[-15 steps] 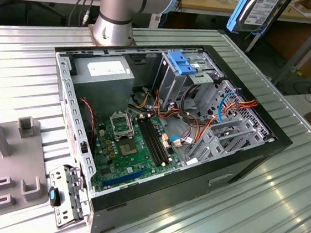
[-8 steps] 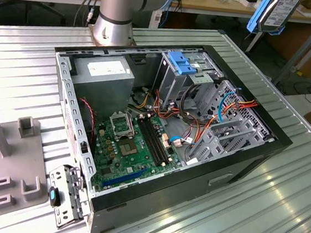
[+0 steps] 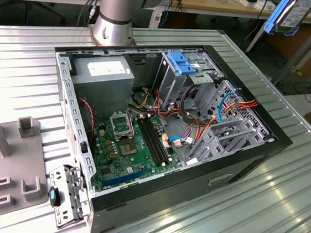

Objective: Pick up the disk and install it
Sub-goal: 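Pick up the disk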

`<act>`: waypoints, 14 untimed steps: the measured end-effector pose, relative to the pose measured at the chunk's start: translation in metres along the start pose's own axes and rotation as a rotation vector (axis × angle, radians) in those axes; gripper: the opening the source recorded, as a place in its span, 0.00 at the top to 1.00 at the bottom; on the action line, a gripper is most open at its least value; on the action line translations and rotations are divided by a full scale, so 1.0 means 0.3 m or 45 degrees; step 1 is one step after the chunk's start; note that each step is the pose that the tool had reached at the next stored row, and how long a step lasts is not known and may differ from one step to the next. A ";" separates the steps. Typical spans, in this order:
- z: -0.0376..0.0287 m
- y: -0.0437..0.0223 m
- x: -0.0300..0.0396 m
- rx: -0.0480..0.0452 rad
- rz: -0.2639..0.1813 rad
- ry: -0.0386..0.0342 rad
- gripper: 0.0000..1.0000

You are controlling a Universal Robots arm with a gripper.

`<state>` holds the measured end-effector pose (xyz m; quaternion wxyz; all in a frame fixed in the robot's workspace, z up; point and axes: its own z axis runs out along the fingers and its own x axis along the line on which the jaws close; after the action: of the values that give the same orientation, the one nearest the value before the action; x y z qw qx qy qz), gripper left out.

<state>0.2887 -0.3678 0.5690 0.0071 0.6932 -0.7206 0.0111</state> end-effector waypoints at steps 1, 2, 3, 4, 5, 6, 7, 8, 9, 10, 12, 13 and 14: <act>0.000 -0.039 -0.002 0.000 0.000 0.0003 0.63; 0.000 -0.064 -0.002 0.000 0.000 0.0002 0.63; 0.001 -0.097 -0.004 0.000 0.000 0.0003 0.63; 0.001 -0.117 -0.005 0.000 0.000 0.0002 0.63; 0.001 -0.132 -0.005 0.000 0.000 0.0001 0.63; 0.001 -0.151 -0.006 0.000 0.000 0.0002 0.63; 0.001 -0.166 -0.007 0.000 0.000 0.0004 0.63; 0.001 -0.192 -0.008 0.000 0.000 0.0002 0.63; 0.002 -0.209 -0.008 0.000 0.000 0.0001 0.63; 0.002 -0.224 -0.009 0.000 0.000 0.0003 0.63; 0.002 -0.269 -0.010 -0.001 0.000 0.0001 0.63; 0.002 -0.285 -0.011 0.000 0.000 0.0003 0.63; 0.003 -0.315 -0.012 0.000 0.000 0.0002 0.63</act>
<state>0.3833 -0.3679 0.5687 0.0073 0.6933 -0.7205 0.0110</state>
